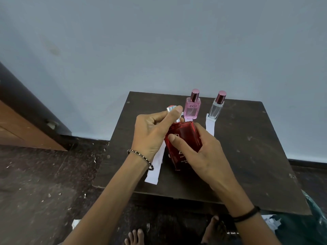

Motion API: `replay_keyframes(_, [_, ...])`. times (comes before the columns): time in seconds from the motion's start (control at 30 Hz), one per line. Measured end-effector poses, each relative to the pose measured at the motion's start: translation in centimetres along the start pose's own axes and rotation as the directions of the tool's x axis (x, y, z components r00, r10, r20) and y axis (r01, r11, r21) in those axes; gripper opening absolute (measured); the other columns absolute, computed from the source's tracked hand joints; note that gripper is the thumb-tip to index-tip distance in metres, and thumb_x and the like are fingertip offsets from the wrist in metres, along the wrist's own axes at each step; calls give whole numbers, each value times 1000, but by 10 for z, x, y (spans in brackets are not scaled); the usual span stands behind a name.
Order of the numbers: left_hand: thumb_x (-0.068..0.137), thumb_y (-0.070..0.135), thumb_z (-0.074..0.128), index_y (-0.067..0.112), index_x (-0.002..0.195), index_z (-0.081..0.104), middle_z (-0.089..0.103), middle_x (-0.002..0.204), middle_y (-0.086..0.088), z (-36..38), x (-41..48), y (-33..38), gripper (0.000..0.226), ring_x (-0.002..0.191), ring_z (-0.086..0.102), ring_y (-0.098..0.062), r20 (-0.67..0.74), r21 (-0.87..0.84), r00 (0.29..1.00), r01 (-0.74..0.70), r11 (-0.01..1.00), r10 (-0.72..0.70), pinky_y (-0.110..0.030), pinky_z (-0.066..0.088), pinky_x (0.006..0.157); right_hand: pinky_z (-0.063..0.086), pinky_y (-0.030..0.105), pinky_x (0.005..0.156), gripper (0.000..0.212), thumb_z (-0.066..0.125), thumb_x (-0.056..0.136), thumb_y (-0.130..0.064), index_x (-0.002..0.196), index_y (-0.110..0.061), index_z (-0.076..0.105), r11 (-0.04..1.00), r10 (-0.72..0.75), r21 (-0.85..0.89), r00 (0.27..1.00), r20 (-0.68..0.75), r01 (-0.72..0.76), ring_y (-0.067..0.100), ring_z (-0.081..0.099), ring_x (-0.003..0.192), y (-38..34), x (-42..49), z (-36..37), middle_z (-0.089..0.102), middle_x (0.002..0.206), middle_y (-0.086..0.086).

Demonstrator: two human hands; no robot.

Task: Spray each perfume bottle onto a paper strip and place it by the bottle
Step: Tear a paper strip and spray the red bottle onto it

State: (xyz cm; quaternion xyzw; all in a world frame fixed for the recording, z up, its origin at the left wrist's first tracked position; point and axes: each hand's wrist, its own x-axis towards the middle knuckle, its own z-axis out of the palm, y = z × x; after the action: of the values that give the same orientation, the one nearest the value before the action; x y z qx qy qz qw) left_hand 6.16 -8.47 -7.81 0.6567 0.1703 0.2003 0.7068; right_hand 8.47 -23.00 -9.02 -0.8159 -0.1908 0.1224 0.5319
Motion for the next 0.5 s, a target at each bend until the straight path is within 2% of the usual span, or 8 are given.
replay_keyframes(0.07, [86, 35, 78, 11, 77, 83, 81, 77, -8, 1, 0, 1, 26, 75, 78, -18, 19, 16, 1000, -2, 1000, 2, -24, 60, 70, 61, 27, 80, 43, 70, 80, -66, 116, -42, 63, 986, 55, 156, 996, 67, -65, 4, 72, 95, 1, 1, -2, 74, 104, -13])
replay_keyframes(0.13, [88, 34, 76, 8, 80, 83, 81, 81, -8, -1, 2, 5, 28, 78, 78, -16, 6, -21, 1000, 5, 1000, -5, -23, 60, 71, 63, 42, 79, 33, 75, 86, -49, 114, -34, 68, 905, 69, 397, 975, 213, -151, 25, 78, 89, -2, -1, -5, 78, 103, 3])
replay_keyframes(0.17, [88, 35, 75, 9, 81, 83, 82, 83, -9, -5, 6, 7, 28, 83, 78, -16, -24, -46, 1000, 6, 999, -7, -24, 61, 73, 63, 42, 76, 30, 76, 88, -43, 113, -29, 70, 847, 60, 490, 953, 297, -206, 32, 78, 86, -4, -3, -7, 78, 102, 10])
replay_keyframes(0.23, [89, 36, 74, 14, 77, 83, 82, 83, -9, -15, 14, 10, 27, 89, 79, -20, -87, -73, 996, 9, 997, -15, -25, 62, 78, 63, 38, 72, 30, 77, 87, -40, 113, -27, 70, 799, 54, 536, 920, 388, -273, 36, 78, 83, -7, -9, -9, 78, 102, 15])
replay_keyframes(0.37, [85, 42, 77, 16, 81, 84, 82, 85, -6, -18, 12, 7, 27, 89, 79, -19, -59, -39, 995, 84, 996, -86, -20, 59, 73, 62, 39, 73, 29, 74, 91, -36, 116, -22, 70, 759, 47, 576, 908, 416, -303, 37, 77, 84, -6, -12, -4, 77, 105, 20])
replay_keyframes(0.5, [82, 41, 80, 15, 84, 85, 82, 91, -7, -19, 13, 5, 26, 93, 78, -23, -37, -89, 980, 193, 977, -197, -38, 59, 93, 60, 39, 79, 35, 75, 88, -34, 120, -23, 69, 649, 46, 669, 896, 441, -363, 34, 75, 92, -4, -9, -5, 74, 116, 22])
